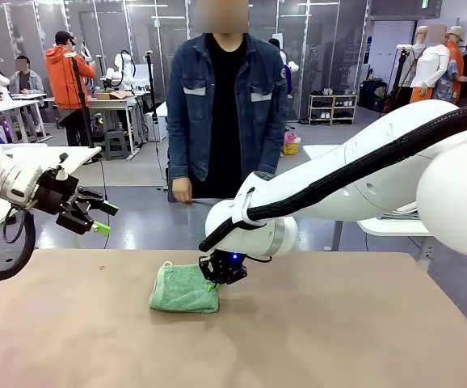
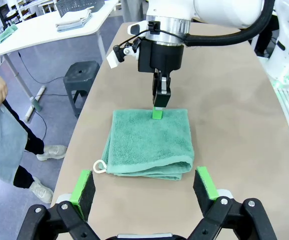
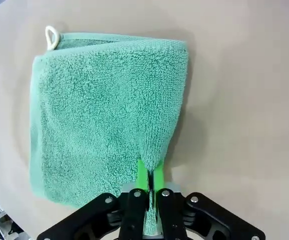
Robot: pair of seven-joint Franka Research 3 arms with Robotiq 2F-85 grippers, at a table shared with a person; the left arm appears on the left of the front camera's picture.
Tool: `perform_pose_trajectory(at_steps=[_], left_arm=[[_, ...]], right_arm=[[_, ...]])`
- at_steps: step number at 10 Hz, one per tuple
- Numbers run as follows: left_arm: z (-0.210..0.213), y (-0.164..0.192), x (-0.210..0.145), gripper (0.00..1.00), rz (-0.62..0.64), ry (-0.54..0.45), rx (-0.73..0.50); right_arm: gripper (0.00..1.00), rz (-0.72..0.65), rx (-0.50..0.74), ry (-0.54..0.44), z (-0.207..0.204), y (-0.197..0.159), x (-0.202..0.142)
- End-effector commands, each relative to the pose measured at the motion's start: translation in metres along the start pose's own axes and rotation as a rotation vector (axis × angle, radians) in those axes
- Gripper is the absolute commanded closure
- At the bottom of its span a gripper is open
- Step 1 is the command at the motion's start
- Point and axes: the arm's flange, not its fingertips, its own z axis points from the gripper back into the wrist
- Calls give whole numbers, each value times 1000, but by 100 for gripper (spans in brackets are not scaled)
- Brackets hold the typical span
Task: Fold the towels and place them in the basket.
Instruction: Place the folded Towel with hook on the right side of the table.
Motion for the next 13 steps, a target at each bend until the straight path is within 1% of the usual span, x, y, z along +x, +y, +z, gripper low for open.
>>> perform_pose_trajectory(at_steps=[1,2,3,4,5,6,8,10,11,13], left_arm=[[0,-1,2,0,-6,-3,-4],[0,-1,2,0,-6,-3,-4],[0,-1,2,0,-6,-3,-4],[0,-1,2,0,-6,-3,-4],[0,-1,2,0,-6,-3,-4],[0,-1,2,0,-6,-3,-4],[0,-1,2,0,-6,-3,-4],[0,-1,2,0,-6,-3,-4],[0,-1,2,0,-6,-3,-4],[0,-1,2,0,-6,-3,-4]], right_arm=[[100,-1,3,-4,0,0,0],[93,0,0,0,0,0,0],[95,56,1,-10,6,-8,7],[95,59,-7,-33,22,-21,11],[95,60,-47,-37,43,-39,9],[95,72,-53,-50,73,-66,9],[95,46,-106,-86,139,-129,31],[95,25,-154,-62,208,-197,51],[95,-6,-190,-73,234,-228,60],[95,-33,-239,-70,264,-278,76]])
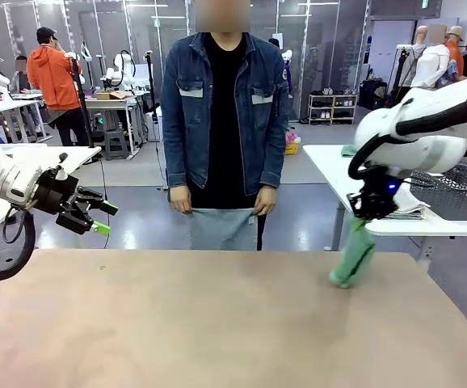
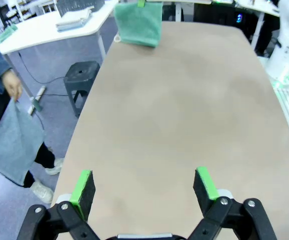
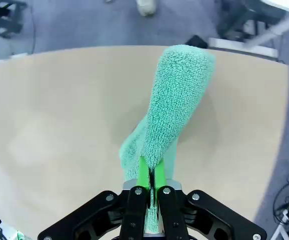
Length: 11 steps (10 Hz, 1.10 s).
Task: Fold the towels and place them in the basket.
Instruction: Place the folded Towel with hook on the right side of the table.
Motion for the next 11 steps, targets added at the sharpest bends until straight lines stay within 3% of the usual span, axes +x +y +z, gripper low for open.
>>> perform_pose_trajectory(at_steps=[1,4,5,9,11], left_arm=[[0,-2,2,0,-5,-3,-5],[0,-2,2,0,-5,-3,-5],[0,-2,2,0,-5,-3,-5],[0,-2,2,0,-5,-3,-5],[0,-2,2,0,-5,-3,-5]], right_arm=[[95,17,-27,31,-10,-20,26],[95,-4,3,64,-28,-48,36],[95,8,32,64,-28,-41,35],[95,93,223,121,-28,49,9],[95,137,394,177,-21,66,0]])
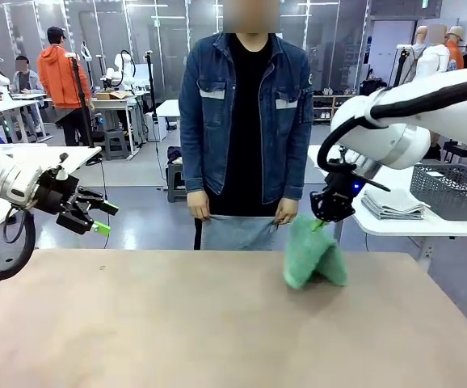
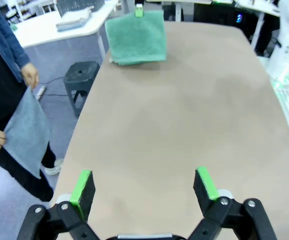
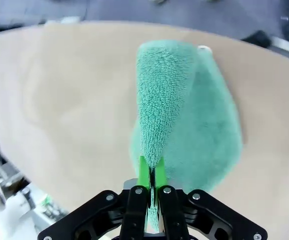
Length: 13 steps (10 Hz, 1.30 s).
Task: Fold the towels and place them in the basket.
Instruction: Place the folded Towel with hook on the right side of the table.
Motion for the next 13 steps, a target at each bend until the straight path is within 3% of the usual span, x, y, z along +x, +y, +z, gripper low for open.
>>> perform_pose_trajectory(at_steps=[1,3,7,10,13], left_arm=[[0,-2,1,0,-5,-3,-4],[0,-2,1,0,-5,-3,-4],[0,-2,1,0,-5,-3,-4],[0,-2,1,0,-5,-3,-4],[0,-2,1,0,-5,-3,-4]], right_arm=[[95,30,170,39,10,-19,-11],[95,-29,239,26,12,-49,-4],[95,-55,257,106,-8,-126,15],[95,-119,180,112,3,-179,11],[91,-173,63,77,26,-199,-5]])
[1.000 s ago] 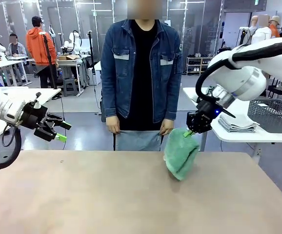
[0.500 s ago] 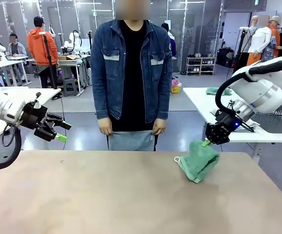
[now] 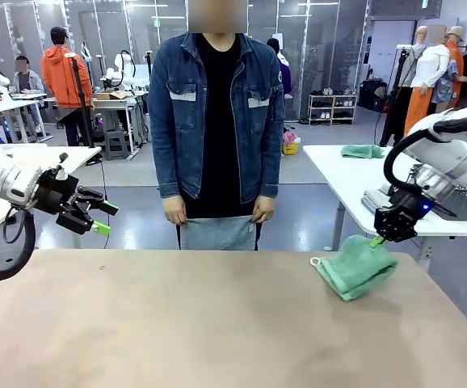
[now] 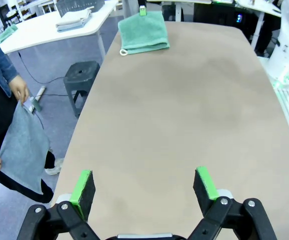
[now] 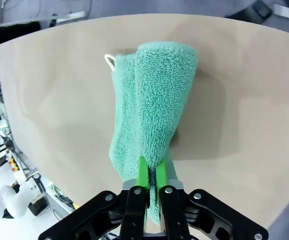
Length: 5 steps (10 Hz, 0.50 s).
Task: Fold the towels and place them in the basket.
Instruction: Place the folded Towel with hook on the right side of the table.
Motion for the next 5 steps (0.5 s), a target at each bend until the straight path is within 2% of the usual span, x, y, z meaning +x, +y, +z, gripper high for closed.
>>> perform_pose_trajectory(at_steps=[1,2,3,4,5], left_arm=[[0,-2,2,0,-5,-3,-4],[0,-2,2,0,-5,-3,-4],[0,-2,2,0,-5,-3,-4],[0,-2,2,0,-5,-3,-4],[0,-2,2,0,-5,-3,-4]], right_arm=[[75,-33,-63,-25,5,8,-6],[71,-25,-88,-38,6,11,-5],[55,-27,-122,-46,5,12,-3],[51,-40,-175,-56,5,14,-3],[35,-58,-243,-72,7,15,-3]])
